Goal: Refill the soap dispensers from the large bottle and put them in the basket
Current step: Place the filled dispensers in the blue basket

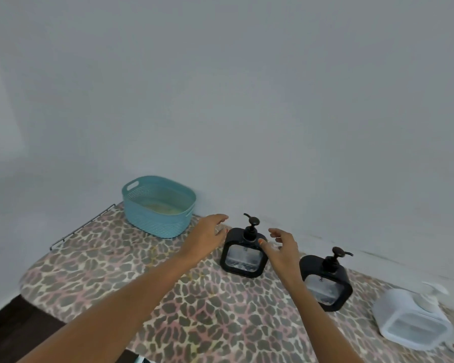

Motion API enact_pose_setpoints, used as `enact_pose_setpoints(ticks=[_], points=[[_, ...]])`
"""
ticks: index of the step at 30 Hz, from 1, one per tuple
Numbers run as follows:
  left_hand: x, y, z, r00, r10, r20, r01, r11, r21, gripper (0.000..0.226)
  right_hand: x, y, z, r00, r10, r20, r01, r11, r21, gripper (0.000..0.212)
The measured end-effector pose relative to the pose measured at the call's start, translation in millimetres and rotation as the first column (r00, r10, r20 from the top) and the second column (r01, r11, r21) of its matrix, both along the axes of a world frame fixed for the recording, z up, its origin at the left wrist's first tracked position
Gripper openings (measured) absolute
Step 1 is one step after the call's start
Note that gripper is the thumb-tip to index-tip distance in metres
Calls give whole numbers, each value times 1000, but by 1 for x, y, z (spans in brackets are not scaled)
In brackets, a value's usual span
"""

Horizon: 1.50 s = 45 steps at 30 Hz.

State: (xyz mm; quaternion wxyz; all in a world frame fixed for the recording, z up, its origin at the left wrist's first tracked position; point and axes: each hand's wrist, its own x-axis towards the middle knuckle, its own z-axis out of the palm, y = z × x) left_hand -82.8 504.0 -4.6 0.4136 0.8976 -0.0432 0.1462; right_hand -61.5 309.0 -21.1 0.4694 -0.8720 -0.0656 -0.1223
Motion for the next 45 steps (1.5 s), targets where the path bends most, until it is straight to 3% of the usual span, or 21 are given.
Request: enact_pose_setpoints(ticks=[6, 11, 18, 23, 36, 45], points=[[11, 9, -28, 980, -28, -195, 29, 1000, -2, 60, 14, 8, -19, 990, 70, -122, -82, 992, -93, 64], [23, 2, -40, 959, -111, -260, 99, 993, -61, 71, 24, 5, -27, 984, 99, -145, -120, 982, -144, 62], [38, -11, -35, 954, -206, -216, 168, 969, -182, 54, 30, 0, -20, 979, 139, -151, -168, 966, -199, 55], [39, -2, -27, 962, -197, -189, 165, 971, -171, 49, 33, 3, -3, 972, 188, -144, -217, 952, -216, 55], [34, 71, 65, 999, 29, 32, -27, 999, -47, 40, 71, 80, 87, 919, 387, -75, -394, 894, -215, 61], [28, 138, 93, 975, 204, 87, -200, 979, -46, 45, 104, 164, 115, 830, 556, -29, -533, 779, -330, 61]])
